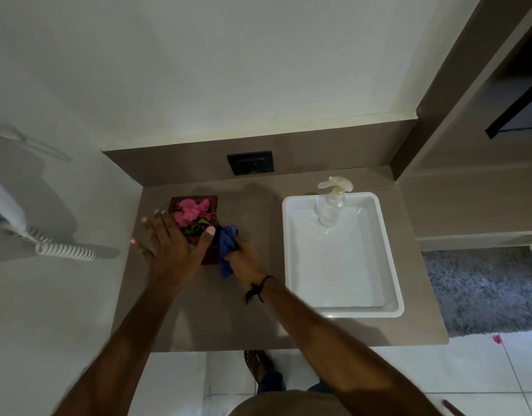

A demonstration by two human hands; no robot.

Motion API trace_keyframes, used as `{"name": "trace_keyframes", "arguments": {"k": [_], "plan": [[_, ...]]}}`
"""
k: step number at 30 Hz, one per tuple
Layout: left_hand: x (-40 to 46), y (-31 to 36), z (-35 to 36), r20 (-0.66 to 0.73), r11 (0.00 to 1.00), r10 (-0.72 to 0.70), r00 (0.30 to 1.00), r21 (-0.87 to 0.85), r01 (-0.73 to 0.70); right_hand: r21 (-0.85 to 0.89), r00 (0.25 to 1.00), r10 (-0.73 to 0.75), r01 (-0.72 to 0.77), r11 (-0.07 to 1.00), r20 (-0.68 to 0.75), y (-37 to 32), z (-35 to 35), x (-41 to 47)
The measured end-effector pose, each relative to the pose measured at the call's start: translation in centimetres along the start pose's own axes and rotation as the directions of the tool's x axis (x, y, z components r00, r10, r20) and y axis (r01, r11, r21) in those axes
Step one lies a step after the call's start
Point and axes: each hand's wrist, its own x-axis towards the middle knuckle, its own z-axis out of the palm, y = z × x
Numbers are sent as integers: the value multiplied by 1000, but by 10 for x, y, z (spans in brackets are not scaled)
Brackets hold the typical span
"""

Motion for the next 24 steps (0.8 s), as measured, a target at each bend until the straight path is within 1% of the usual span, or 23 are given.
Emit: {"name": "trace_keyframes", "arguments": {"k": [1, 4, 6, 9, 13, 16, 19, 20, 22, 24], "plan": [[0, 1, 0, 1, 1000, 1, 1000, -1, -1, 74, 999, -28, 29, 997, -15, -8, 4, -4], [-1, 1, -1, 10, 1000, 4, 1000, -9, -4, 173, 991, -125, 132, 976, -47, -14, 11, -16], [-3, 1, -1, 16, 1000, 3, 1000, -16, -3, 176, 985, -164, 172, 969, -58, -9, 11, -22], [-2, 2, -2, 25, 1000, 6, 1000, -27, -5, 99, 987, -155, 158, 983, -40, 1, 8, -18], [-2, 1, -2, 29, 1000, 8, 1000, -23, -7, -60, 998, -56, 55, 997, -26, -6, -3, 1], [-1, 2, -2, 30, 1000, 10, 1000, -23, -9, -82, 999, 23, -26, 996, -37, -19, -11, 11], [-4, 5, -6, 37, 999, -15, 999, -30, 16, -280, 999, -18, 7, 960, -34, -21, -11, 10], [-5, 6, -6, 38, 999, -19, 999, -35, 20, -313, 999, -27, 13, 950, -39, -19, -10, 8], [-7, 7, -8, 30, 998, -23, 999, -50, 24, -256, 999, 16, -25, 966, -36, -18, -7, 3], [-7, 9, -9, 30, 998, -26, 999, -59, 28, -63, 997, 79, -80, 995, -17, -24, -8, -3]]}}
